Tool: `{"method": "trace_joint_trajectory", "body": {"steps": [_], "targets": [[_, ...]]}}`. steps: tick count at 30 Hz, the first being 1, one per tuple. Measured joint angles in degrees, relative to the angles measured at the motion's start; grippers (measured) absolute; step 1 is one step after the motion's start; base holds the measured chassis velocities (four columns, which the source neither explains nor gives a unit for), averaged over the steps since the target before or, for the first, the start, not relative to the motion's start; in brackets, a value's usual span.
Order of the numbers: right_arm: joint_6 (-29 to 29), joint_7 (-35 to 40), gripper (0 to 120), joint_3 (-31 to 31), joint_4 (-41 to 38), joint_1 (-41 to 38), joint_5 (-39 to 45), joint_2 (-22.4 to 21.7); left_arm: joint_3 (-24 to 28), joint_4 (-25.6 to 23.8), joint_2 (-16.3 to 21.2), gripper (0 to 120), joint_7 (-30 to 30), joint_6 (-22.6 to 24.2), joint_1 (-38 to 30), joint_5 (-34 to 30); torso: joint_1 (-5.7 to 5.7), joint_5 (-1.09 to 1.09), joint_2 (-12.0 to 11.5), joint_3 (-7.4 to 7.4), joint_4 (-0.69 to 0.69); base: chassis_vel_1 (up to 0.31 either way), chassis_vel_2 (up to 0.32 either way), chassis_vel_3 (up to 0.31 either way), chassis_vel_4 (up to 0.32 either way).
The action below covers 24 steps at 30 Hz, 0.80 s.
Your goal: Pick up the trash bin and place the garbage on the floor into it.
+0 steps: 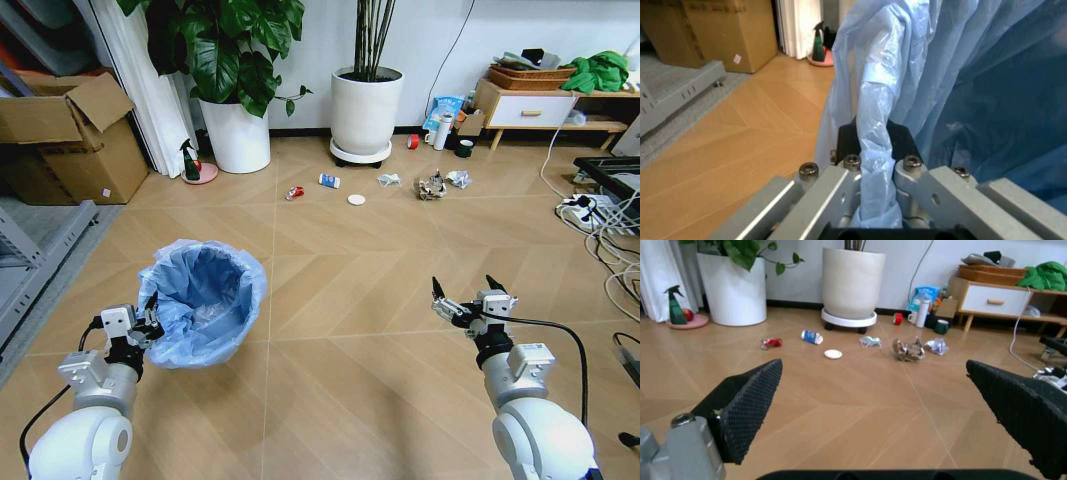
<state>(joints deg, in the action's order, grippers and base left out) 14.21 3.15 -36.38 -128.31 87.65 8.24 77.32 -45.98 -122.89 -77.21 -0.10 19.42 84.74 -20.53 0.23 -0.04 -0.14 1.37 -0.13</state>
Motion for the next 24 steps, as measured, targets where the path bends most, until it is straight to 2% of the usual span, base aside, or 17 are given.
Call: {"method": "trace_joint_trajectory", "body": {"steps": [24], "targets": [[0.7,0.2,100,0.7,0.6,-0.3,-1.2,0.6,1.1,0.8,-0.8,0,0.5,-0.3,-0.2,0.8,0.0,0.0,0.0,0.0,0.0,-0.076,0.159,0.078,-0.163]]}}
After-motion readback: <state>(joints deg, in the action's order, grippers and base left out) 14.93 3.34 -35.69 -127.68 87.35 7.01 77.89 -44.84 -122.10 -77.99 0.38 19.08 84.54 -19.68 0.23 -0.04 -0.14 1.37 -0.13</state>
